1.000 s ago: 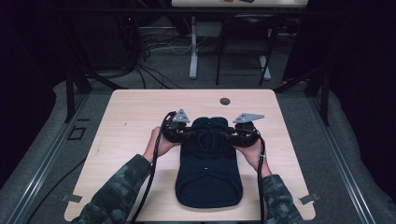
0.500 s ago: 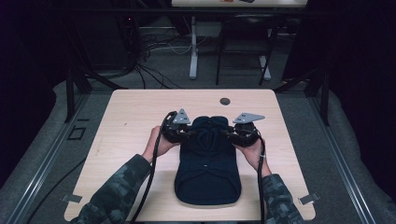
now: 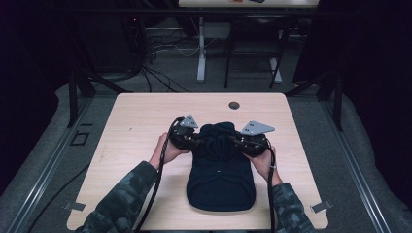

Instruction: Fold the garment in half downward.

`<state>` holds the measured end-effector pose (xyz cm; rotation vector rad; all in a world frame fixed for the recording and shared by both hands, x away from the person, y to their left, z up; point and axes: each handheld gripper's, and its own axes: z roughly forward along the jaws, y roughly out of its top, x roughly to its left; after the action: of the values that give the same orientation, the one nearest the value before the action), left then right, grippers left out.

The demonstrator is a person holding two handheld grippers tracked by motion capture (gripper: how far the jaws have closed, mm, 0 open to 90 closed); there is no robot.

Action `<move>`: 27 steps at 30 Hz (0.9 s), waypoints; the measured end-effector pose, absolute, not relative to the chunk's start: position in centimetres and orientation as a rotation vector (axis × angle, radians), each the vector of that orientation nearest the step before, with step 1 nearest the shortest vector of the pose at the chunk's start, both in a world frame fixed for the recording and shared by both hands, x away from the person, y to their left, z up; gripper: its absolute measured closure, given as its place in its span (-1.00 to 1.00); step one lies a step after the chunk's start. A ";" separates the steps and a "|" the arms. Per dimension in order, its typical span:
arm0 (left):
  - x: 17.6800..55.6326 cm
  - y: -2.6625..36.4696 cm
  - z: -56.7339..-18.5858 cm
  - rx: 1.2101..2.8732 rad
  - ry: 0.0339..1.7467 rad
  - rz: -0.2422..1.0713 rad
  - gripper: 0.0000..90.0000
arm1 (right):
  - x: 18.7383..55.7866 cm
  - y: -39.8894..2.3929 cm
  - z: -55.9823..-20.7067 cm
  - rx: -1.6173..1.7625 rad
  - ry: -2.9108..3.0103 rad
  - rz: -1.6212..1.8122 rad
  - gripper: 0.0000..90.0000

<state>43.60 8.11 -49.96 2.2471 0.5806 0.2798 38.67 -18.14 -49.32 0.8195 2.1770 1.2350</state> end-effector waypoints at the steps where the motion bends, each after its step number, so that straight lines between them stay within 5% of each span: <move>1: 43.6 8.1 -50.0 2.247 0.581 0.280 0.61 | 38.7 -18.1 -49.3 0.820 2.177 1.235 0.64; 7: 42.5 7.7 -49.5 2.238 0.511 0.440 0.68 | 39.0 -18.9 -49.4 0.857 2.219 1.248 0.51; 11: 41.8 7.4 -49.1 2.232 0.455 0.527 0.68 | 39.6 -19.7 -49.4 0.918 2.270 1.308 0.11; 17: 41.4 7.2 -48.9 2.231 0.411 0.584 0.68 | 40.4 -19.5 -49.2 0.988 2.296 1.298 -0.13; 22: 41.1 7.5 -48.6 2.229 0.385 0.639 0.68 | 40.3 -19.3 -49.0 0.988 2.259 1.260 0.35; 27: 40.8 7.9 -48.3 2.221 0.382 0.656 0.67 | 39.2 -18.9 -48.6 0.889 2.199 1.239 0.60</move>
<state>40.80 7.89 -48.32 2.2211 0.3819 0.6558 39.20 -18.85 -48.63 0.8893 2.1987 1.2394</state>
